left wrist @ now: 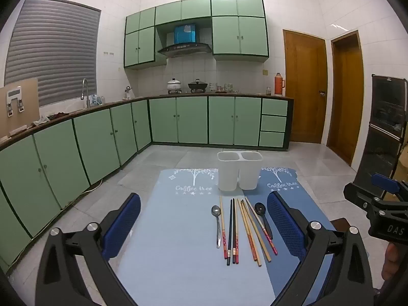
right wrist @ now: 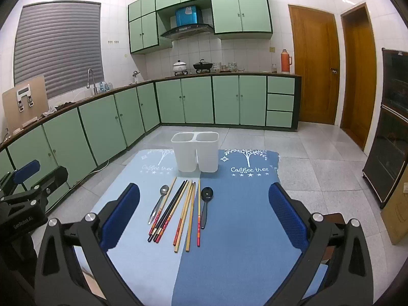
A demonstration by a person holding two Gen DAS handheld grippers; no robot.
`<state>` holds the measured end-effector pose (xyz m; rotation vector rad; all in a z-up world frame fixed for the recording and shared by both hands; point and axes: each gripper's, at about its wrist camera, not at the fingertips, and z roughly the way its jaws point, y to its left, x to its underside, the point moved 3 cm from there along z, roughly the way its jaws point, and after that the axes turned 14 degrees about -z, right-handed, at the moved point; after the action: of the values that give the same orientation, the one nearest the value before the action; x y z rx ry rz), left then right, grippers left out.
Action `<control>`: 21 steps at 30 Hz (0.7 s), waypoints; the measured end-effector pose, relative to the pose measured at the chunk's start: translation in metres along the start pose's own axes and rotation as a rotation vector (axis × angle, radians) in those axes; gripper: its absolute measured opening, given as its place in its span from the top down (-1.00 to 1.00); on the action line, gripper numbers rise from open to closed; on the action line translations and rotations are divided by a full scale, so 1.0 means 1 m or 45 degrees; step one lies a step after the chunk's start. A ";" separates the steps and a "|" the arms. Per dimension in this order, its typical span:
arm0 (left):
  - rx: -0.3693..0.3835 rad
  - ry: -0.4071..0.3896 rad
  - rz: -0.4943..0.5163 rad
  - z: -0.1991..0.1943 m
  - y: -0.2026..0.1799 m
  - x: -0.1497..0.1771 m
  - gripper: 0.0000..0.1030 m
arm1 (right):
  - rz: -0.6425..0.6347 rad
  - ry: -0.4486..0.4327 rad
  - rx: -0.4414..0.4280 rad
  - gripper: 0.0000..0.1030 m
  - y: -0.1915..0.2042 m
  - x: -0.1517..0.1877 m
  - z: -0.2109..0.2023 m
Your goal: Organize utensils
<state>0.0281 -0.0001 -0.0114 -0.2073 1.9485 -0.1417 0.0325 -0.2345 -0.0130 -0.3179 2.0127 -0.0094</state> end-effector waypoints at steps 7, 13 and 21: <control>0.007 0.000 0.001 -0.001 -0.002 0.000 -0.88 | -0.002 0.003 0.001 -0.90 0.000 0.000 0.000; -0.002 0.009 -0.007 0.007 -0.002 0.009 -0.88 | 0.000 0.001 0.002 -0.90 0.001 0.000 0.000; -0.004 0.009 -0.008 0.003 0.001 0.002 -0.88 | 0.002 0.001 0.000 -0.90 0.000 0.000 0.000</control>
<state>0.0300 0.0006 -0.0151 -0.2149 1.9554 -0.1439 0.0322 -0.2344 -0.0126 -0.3158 2.0141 -0.0088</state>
